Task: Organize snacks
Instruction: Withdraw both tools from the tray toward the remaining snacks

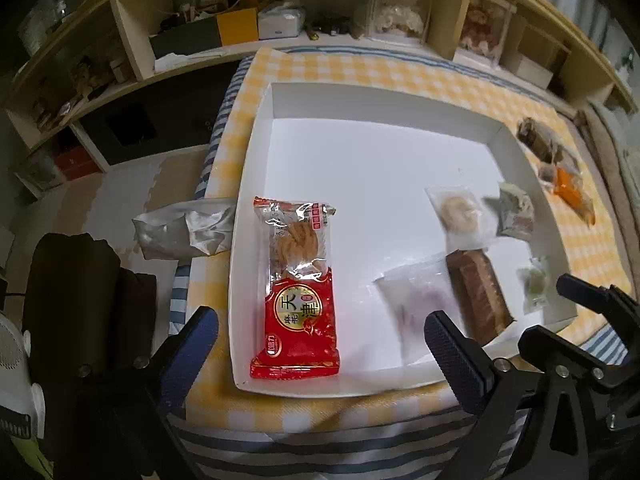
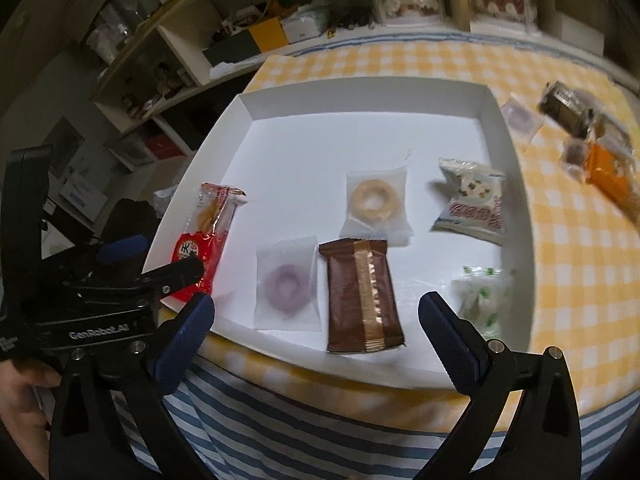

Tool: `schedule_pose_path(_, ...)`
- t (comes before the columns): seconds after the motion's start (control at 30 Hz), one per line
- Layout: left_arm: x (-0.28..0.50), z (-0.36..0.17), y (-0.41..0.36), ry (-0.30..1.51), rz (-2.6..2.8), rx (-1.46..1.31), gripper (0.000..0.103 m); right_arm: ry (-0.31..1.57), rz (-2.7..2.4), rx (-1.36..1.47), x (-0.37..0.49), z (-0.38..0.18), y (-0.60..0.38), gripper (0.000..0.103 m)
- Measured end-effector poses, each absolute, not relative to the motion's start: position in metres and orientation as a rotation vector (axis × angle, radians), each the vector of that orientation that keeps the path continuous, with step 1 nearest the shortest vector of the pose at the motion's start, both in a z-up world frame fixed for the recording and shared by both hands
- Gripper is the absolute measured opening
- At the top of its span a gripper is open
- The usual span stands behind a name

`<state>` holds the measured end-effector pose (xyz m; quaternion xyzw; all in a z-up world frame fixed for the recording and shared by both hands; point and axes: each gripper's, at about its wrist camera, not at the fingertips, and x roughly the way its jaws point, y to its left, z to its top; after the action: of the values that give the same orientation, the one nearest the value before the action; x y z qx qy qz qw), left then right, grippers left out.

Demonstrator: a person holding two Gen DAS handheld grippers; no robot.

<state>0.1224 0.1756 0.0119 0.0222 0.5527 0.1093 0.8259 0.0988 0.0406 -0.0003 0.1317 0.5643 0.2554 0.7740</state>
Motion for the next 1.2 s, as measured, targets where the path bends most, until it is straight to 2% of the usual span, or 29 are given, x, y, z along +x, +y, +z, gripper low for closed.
schedule_pose_path(0.53,0.102,0.058,0.152,1.118,0.253,0.031,0.103,1.168,0.525,0.229,0.093,0.023,0.015,0.103)
schedule_pose_path(1.2,0.106,0.097,0.072,0.969,0.138,0.041,0.103,1.036,0.437,0.141,0.13,0.075,-0.07,0.103)
